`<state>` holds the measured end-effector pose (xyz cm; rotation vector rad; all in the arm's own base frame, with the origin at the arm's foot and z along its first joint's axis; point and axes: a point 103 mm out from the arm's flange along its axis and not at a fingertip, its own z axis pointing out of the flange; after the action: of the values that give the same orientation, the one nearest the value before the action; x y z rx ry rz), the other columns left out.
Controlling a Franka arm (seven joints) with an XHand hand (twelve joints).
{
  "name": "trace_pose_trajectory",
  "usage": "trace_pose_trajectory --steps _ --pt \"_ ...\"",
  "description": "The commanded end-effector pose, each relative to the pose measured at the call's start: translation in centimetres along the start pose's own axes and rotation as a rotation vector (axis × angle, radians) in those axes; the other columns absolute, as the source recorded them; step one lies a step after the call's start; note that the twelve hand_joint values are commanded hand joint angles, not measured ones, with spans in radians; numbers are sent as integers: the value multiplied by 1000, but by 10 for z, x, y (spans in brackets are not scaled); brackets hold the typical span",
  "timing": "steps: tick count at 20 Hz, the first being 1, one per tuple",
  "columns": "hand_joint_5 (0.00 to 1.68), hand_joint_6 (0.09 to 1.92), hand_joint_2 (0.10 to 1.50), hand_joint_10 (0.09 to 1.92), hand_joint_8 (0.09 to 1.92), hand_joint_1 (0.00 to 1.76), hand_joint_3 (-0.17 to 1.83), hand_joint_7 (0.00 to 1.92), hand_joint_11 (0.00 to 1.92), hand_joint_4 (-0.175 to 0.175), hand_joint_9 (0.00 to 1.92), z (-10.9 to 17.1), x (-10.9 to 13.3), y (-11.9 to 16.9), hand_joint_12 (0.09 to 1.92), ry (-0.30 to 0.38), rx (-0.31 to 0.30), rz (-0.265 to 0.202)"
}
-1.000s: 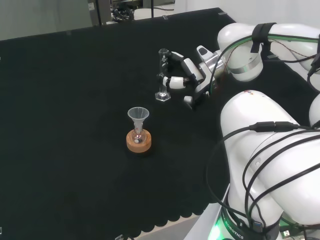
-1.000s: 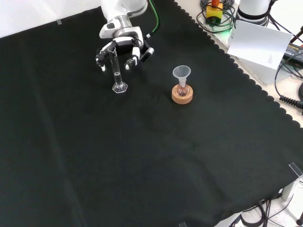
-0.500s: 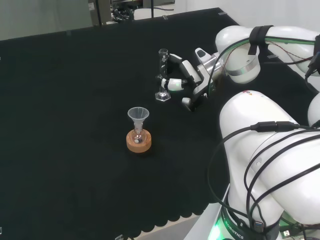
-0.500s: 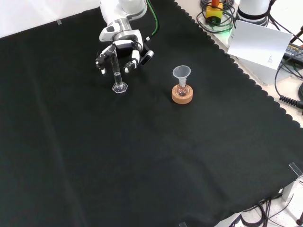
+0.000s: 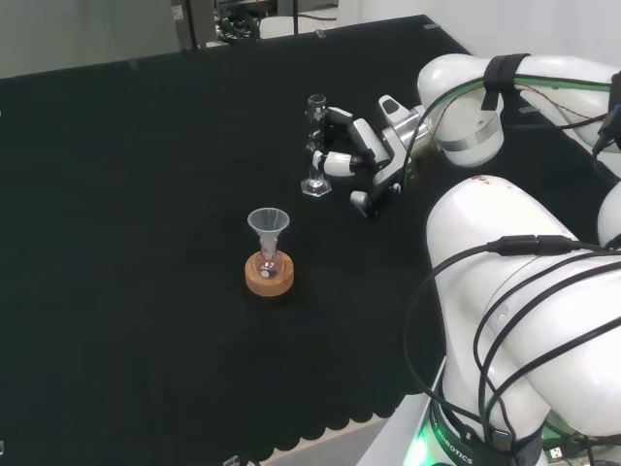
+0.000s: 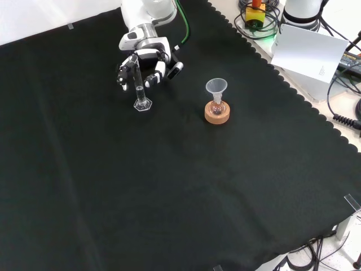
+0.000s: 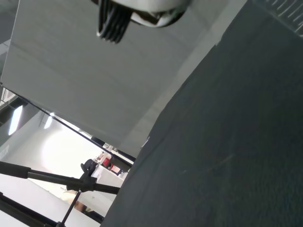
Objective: Pick up the graduated cylinder.
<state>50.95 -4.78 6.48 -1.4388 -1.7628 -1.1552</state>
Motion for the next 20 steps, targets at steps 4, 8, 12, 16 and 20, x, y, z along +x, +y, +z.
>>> trace_pose_trajectory --steps 4,8,12,16,20 --pt "601 592 732 439 624 1038 641 574 623 -26 854 1 0 1 1174 18 -6 2" --pt "609 611 761 435 624 1031 649 576 627 -24 857 1 1 1 1170 30 -13 0" --pt "596 615 776 434 624 1030 649 577 631 -25 864 0 2 3 1171 32 -13 1" --pt "560 612 780 437 628 1030 646 587 642 -27 881 1 1 2 1174 31 -13 2" --pt "533 656 786 423 629 1029 633 602 652 -27 895 1 1 2 1169 32 -19 3"
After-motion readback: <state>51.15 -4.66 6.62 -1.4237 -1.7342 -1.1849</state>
